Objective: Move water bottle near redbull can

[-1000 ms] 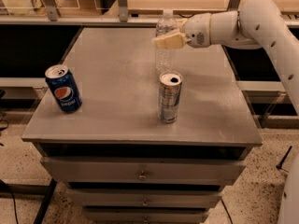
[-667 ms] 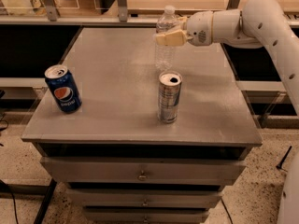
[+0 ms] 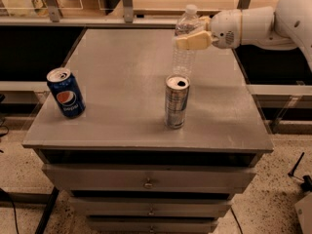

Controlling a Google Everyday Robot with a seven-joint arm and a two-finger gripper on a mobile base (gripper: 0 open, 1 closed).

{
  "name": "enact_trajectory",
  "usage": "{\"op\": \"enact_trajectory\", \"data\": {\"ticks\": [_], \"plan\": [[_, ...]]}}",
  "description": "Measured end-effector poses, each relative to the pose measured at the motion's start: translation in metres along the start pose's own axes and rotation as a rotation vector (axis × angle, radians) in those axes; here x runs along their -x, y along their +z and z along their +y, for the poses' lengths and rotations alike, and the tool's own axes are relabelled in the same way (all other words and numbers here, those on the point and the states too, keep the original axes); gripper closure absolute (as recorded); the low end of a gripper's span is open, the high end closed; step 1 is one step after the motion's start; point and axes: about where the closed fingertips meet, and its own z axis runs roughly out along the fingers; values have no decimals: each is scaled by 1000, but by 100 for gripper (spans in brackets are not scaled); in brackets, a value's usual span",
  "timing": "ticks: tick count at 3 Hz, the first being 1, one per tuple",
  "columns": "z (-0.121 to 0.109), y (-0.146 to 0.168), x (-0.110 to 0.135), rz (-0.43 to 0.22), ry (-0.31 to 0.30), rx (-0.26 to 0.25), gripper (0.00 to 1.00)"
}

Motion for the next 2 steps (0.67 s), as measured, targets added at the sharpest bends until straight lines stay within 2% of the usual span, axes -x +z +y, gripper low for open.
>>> {"op": "enact_trajectory", "data": {"ticks": [1,2], "plan": [[23,-30,-1,31,11,-1,88],[45,-55,-10,30,49,5,88]]}}
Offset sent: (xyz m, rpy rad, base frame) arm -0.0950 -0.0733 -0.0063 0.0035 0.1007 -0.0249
